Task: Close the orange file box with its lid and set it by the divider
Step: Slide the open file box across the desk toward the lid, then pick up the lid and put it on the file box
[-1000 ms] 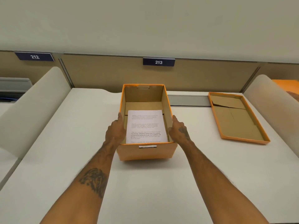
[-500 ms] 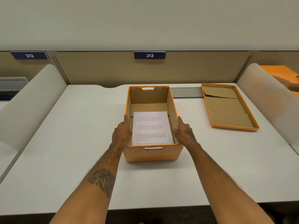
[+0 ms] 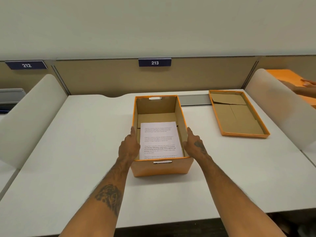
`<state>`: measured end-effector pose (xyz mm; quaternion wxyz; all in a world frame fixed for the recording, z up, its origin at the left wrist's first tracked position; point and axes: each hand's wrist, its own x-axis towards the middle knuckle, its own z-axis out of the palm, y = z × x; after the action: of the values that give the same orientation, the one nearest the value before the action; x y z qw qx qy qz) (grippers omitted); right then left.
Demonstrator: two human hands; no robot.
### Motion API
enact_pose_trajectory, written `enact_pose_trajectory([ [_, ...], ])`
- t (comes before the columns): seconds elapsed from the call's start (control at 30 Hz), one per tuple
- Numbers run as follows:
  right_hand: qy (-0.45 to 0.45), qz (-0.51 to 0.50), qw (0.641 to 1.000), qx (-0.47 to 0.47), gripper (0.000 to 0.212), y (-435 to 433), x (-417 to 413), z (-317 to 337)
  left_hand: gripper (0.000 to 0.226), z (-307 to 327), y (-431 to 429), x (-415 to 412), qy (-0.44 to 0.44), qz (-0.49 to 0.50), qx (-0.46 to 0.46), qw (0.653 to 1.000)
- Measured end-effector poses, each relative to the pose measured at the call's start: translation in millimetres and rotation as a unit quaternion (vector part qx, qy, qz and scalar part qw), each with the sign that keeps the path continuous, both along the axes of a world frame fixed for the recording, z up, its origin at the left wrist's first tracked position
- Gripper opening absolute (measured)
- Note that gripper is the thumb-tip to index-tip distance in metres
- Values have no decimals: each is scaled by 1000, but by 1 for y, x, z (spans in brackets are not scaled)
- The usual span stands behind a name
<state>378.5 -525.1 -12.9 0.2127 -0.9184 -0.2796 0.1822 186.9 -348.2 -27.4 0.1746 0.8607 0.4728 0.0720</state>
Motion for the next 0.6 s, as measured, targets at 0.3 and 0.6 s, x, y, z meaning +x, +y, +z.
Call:
enact_pose_trajectory([
  [0.3, -61, 22, 997, 32, 77, -6, 15, 10, 77, 14, 8, 14, 1, -46, 60, 997],
  [0.6, -243, 60, 966, -62, 77, -19, 53, 19, 81, 30, 4, 71, 13, -166, 209, 964],
])
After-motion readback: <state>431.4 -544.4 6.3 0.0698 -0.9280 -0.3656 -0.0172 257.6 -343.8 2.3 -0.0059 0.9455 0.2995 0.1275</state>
